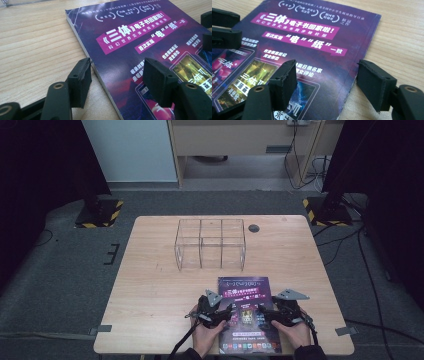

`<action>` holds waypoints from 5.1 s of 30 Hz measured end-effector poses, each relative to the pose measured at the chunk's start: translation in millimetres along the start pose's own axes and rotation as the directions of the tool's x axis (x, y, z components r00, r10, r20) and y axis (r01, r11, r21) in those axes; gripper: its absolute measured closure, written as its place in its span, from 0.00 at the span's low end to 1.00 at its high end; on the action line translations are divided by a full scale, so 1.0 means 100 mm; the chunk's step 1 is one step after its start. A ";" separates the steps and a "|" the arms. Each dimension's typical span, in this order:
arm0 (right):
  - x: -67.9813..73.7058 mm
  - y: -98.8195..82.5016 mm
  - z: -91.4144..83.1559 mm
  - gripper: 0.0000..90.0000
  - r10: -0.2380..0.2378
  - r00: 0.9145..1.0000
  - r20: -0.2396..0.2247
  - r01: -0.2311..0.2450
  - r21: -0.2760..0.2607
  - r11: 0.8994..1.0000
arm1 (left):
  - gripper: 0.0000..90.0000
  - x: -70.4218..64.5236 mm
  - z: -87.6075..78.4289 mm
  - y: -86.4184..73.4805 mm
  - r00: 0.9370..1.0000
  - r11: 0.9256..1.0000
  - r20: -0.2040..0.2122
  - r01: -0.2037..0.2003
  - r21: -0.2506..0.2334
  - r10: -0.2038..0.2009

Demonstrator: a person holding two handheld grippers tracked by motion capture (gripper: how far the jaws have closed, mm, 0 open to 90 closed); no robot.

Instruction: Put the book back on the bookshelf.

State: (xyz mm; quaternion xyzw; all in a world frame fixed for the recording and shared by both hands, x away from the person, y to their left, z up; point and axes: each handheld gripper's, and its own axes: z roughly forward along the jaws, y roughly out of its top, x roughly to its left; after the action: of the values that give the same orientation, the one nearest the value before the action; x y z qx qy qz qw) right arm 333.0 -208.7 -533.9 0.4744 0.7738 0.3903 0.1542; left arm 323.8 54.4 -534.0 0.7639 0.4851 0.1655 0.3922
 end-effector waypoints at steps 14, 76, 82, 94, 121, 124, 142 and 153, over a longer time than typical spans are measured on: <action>0.00 -0.02 0.01 0.35 0.006 1.000 0.001 -0.006 -0.014 1.000 | 0.39 -0.06 0.02 0.01 1.000 1.000 -0.006 0.002 0.003 -0.002; -0.01 -0.03 0.00 0.39 0.035 0.999 0.006 -0.035 -0.030 0.999 | 0.39 0.03 0.03 0.03 1.000 1.000 -0.004 -0.006 0.004 0.006; -0.01 -0.03 0.00 0.39 0.035 0.999 0.003 -0.035 -0.030 0.999 | 0.33 0.04 0.07 0.06 1.000 1.000 -0.026 -0.002 0.008 0.002; -0.01 -0.03 0.00 0.39 0.054 0.999 -0.003 -0.054 -0.031 0.998 | 0.40 0.03 0.10 0.08 0.999 0.999 0.000 0.050 -0.016 -0.050; -0.09 -0.04 -0.02 0.42 0.105 0.994 -0.021 -0.106 -0.050 0.993 | 0.48 -0.13 -0.07 0.09 0.986 0.988 0.166 0.017 -0.151 0.008; -0.09 -0.04 -0.02 0.42 0.107 0.994 -0.023 -0.108 -0.051 0.993 | 0.44 -0.09 -0.03 0.08 0.988 0.992 0.154 0.001 -0.126 0.019; -0.08 -0.04 -0.02 0.43 0.086 0.996 -0.012 -0.087 -0.048 0.995 | 0.38 0.00 0.11 0.11 0.999 0.998 0.031 -0.041 -0.043 0.043; -0.08 -0.04 -0.02 0.43 0.096 0.995 -0.015 -0.096 -0.045 0.994 | 0.59 0.06 0.03 0.13 0.979 0.989 0.185 0.101 -0.110 -0.080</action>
State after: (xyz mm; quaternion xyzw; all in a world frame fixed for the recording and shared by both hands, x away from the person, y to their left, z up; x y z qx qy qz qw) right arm 333.0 -217.5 -536.8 0.5050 0.7420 0.4176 0.1412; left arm 336.7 55.1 -526.9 0.7281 0.4712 0.1060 0.4863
